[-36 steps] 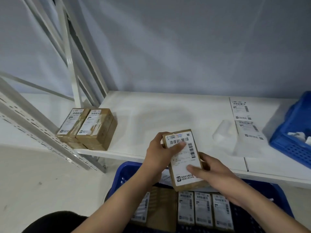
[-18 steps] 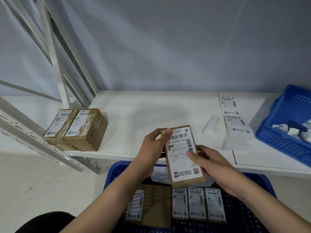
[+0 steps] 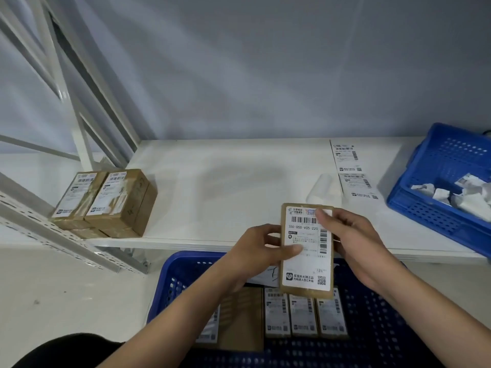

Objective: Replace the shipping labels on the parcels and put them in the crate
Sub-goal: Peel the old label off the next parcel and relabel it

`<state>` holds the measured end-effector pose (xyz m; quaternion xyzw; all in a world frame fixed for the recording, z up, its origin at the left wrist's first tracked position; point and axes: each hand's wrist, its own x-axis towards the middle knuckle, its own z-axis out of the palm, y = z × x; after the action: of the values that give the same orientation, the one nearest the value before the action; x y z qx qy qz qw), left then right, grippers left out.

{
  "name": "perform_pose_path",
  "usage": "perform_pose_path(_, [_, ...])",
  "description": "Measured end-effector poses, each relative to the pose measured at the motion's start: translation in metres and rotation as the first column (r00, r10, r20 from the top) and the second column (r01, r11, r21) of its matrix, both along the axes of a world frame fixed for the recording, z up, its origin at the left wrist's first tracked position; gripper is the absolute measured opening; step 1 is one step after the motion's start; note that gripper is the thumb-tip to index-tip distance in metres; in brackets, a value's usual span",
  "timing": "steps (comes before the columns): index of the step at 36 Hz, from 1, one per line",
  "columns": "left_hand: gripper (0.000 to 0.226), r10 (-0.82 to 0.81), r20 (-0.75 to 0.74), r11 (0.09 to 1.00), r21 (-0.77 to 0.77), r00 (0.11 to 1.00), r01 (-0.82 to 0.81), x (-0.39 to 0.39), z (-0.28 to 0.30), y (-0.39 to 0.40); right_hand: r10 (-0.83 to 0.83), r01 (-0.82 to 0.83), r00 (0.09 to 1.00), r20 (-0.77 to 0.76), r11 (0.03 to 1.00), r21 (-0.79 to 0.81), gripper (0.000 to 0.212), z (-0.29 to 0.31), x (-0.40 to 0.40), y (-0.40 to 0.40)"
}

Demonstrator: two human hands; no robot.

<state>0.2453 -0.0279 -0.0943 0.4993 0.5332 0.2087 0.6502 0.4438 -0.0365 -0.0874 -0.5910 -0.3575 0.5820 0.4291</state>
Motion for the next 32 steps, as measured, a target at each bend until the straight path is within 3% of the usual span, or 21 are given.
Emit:
perform_pose_path(11, [0.038,-0.039,0.025,0.998,-0.038,0.999,0.04,0.01,-0.001,-0.005,0.036,-0.037,0.999,-0.016,0.997,-0.064,0.05,-0.001,0.019,-0.006])
perform_pose_path(19, [0.064,0.032,-0.046,0.999,-0.009,0.998,-0.032,0.012,-0.003,-0.006,-0.051,0.052,0.994,0.099,0.998,-0.016,0.04,-0.011,0.026,-0.021])
perform_pose_path(25, [0.049,-0.151,-0.042,0.987,-0.057,0.988,0.148,0.013,-0.006,-0.022,-0.079,0.077,0.991,0.106,0.997,0.024,0.047,-0.009,0.031,-0.024])
perform_pose_path(28, [0.051,-0.112,-0.081,0.994,-0.001,0.99,0.112,0.011,-0.011,-0.029,-0.082,0.083,0.996,0.036,0.996,-0.014,0.045,-0.009,0.03,-0.026])
perform_pose_path(32, [0.033,-0.017,-0.073,0.997,0.075,0.997,0.022,0.002,-0.012,-0.033,-0.053,0.05,0.997,-0.05,0.997,-0.06,0.054,-0.013,0.024,-0.028])
